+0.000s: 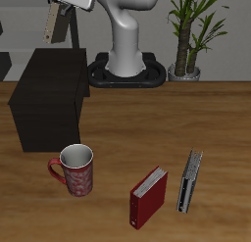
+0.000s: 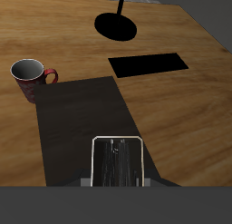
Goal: Place the yellow book upright on top of the shelf and place the red mug on top of the shelf
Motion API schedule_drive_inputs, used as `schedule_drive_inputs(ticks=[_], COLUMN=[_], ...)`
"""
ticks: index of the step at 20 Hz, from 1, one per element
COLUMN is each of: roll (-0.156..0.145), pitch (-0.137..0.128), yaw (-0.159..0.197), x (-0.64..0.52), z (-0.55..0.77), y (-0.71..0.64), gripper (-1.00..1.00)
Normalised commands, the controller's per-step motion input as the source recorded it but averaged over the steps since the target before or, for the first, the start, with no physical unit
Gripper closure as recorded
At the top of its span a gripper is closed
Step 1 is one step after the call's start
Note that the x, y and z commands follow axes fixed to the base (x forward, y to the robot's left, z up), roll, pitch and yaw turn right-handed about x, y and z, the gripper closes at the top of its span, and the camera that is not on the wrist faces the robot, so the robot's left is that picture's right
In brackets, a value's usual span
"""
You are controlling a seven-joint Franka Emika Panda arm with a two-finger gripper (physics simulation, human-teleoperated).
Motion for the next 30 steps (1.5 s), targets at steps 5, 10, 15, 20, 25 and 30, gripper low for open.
schedule_drive_inputs(ticks=[5, 10, 15, 20, 25, 30], roll=[-0.044, -0.032, 0.025, 0.037, -0.011, -0.012], pitch=[0.049, -0.037, 0.027, 0.065, 0.029, -0.008], yaw=[-0.174, -0.087, -0.028, 0.006, -0.023, 0.011], x=[-0.07, -0.16, 0.1, 0.19, 0.04, -0.01], z=[-0.15, 0.05, -0.13, -0.27, -0.02, 0.04], y=[-0.12, -0.04, 0.08, 0.11, 0.03, -0.02], gripper=[1.0, 1.0, 1.0, 1.0, -1.0, -1.0])
